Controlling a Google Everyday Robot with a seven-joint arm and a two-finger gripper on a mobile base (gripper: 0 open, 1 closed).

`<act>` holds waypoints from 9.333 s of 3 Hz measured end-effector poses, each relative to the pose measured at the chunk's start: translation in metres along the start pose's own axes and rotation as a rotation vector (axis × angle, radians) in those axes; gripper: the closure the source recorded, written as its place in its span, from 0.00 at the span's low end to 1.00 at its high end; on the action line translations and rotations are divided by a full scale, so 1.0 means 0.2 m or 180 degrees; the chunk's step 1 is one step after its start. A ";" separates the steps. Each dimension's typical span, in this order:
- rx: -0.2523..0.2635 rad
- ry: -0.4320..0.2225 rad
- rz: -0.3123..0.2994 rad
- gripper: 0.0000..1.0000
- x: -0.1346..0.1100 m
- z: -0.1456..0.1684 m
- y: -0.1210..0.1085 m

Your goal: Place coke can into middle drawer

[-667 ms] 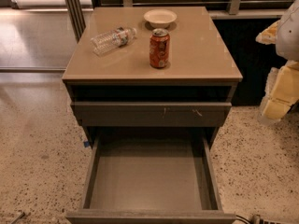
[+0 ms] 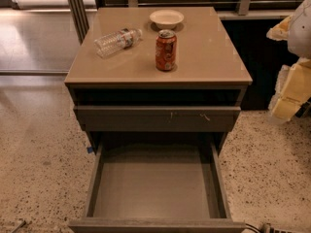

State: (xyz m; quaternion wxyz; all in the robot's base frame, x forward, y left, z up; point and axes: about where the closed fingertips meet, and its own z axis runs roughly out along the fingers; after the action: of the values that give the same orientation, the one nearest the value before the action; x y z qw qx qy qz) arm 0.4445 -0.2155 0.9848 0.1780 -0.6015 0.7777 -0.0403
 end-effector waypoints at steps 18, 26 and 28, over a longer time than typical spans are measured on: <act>-0.0242 -0.1007 -0.1138 0.73 -1.15 1.04 -1.08; -0.0211 -0.0944 -0.1104 0.00 -1.14 1.05 -1.10; -0.0120 -0.0790 -0.0939 0.00 -1.04 1.02 -1.14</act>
Offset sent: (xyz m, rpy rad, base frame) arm 0.1651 0.0403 0.0862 0.0640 -0.2764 0.1744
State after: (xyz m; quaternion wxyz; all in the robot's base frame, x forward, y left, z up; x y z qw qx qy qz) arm 0.7658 -0.0500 0.9048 0.2534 -0.7125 0.6538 0.0232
